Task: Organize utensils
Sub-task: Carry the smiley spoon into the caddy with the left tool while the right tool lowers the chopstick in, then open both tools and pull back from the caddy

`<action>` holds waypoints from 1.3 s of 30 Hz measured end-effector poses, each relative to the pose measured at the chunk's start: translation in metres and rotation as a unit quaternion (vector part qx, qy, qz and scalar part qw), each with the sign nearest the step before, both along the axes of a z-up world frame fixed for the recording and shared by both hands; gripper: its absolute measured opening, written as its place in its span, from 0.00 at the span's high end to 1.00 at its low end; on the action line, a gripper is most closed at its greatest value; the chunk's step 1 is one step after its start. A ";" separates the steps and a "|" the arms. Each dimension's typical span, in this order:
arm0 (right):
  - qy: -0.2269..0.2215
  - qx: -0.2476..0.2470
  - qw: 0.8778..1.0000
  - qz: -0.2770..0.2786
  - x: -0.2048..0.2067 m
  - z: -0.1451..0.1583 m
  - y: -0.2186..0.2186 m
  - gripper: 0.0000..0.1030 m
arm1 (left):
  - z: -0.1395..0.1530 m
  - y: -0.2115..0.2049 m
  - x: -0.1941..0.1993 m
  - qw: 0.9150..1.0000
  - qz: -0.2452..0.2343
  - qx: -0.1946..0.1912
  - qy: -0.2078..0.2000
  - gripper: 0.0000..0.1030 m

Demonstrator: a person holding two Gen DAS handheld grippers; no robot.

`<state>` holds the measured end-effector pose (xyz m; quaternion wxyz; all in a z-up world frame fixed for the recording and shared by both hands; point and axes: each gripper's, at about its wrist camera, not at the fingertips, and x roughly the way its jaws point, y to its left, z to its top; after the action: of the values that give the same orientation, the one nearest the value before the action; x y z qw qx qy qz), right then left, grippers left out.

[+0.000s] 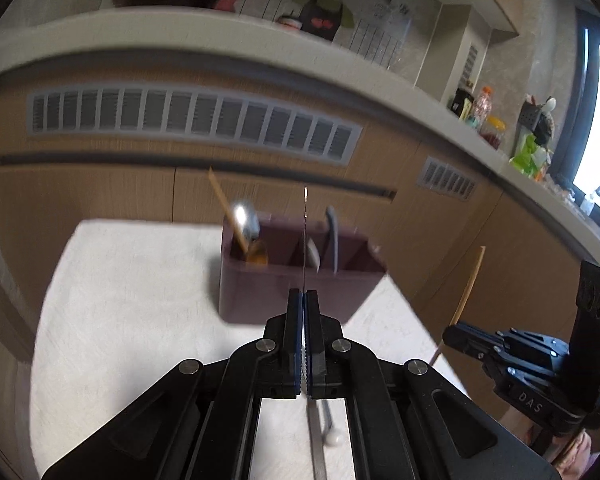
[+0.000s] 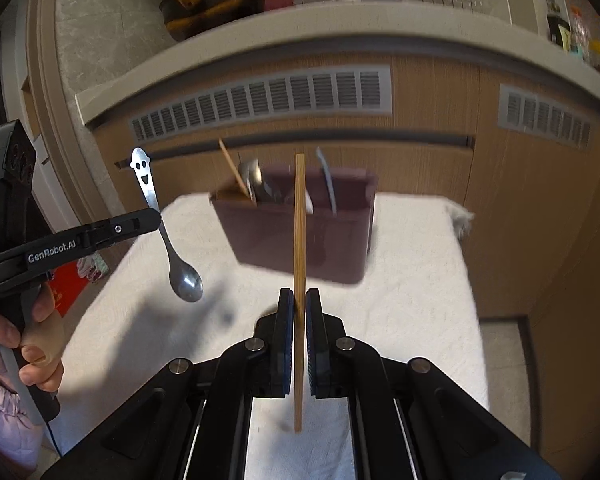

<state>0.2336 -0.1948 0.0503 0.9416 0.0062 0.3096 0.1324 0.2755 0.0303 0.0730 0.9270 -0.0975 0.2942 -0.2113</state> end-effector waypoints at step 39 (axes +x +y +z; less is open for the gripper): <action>0.030 -0.030 0.999 0.019 0.142 -0.006 0.011 0.78 | -0.034 -0.039 0.128 0.998 -0.009 0.027 0.064 0.94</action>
<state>0.3759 -0.1835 0.0448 0.9291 -0.0242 0.3412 0.1404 0.4032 -0.0089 0.0387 0.9066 -0.0832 0.3591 -0.2054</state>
